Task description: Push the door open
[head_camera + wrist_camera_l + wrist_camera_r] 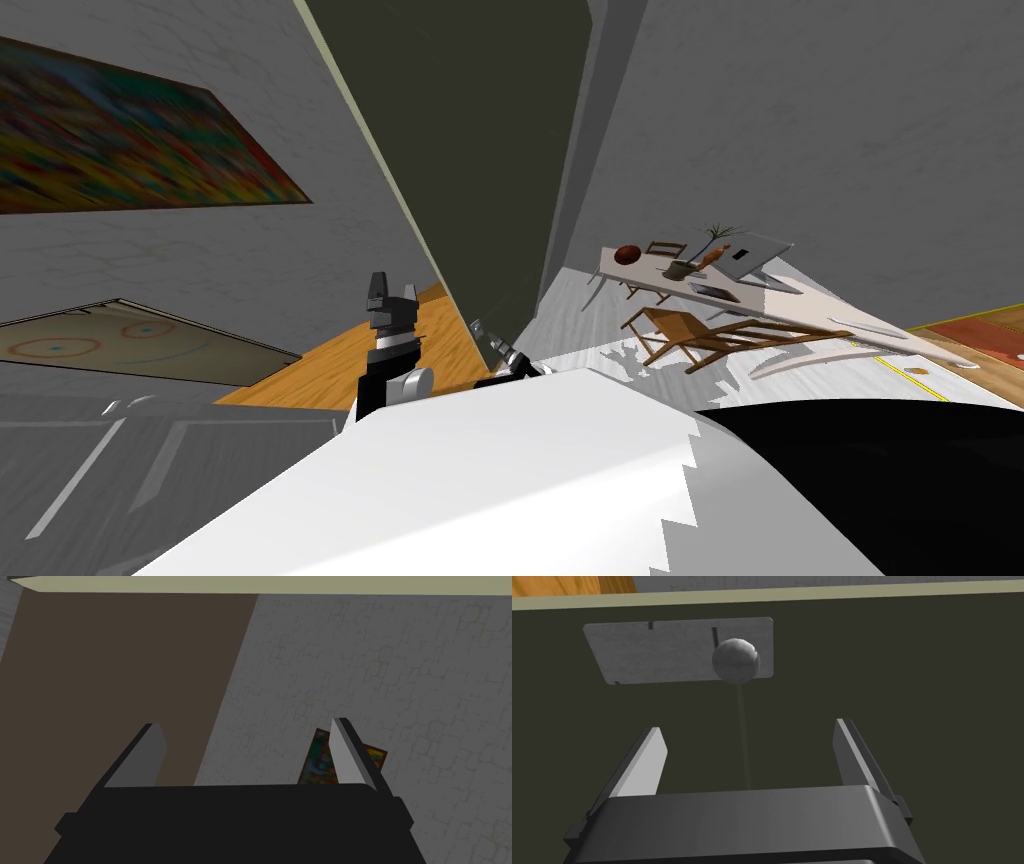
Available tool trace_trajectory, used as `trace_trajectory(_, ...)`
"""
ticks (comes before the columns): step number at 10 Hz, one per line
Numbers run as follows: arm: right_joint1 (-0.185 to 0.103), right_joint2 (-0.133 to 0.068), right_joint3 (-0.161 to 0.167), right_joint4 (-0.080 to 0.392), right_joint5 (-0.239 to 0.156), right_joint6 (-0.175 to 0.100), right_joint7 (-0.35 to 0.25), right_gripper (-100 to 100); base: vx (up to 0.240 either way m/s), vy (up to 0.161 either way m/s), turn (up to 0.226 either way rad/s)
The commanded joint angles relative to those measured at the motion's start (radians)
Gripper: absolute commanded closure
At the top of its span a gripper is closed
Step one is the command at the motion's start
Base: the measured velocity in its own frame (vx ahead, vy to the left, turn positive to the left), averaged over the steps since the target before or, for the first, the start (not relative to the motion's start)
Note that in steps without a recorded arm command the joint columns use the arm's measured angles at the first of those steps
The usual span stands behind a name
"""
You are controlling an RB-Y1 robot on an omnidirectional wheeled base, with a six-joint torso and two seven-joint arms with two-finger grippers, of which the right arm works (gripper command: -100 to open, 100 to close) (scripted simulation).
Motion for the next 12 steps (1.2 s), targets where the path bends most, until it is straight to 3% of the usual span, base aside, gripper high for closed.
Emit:
trace_trajectory(1, -0.003, 0.005, -0.005, 0.006, 0.0, -0.001, 0.002, -100, 0.167, 0.124, 0.029)
trace_trajectory(6, -0.007, 0.016, -0.015, 0.017, 0.0, -0.002, 0.007, -100, 0.133, 0.124, 0.019)
trace_trajectory(7, -0.007, 0.016, -0.015, 0.017, 0.0, -0.002, 0.007, 100, -0.012, -0.007, 0.012)
trace_trajectory(12, -0.007, 0.016, -0.015, 0.017, 0.0, -0.002, 0.007, 100, -0.009, -0.009, 0.002)
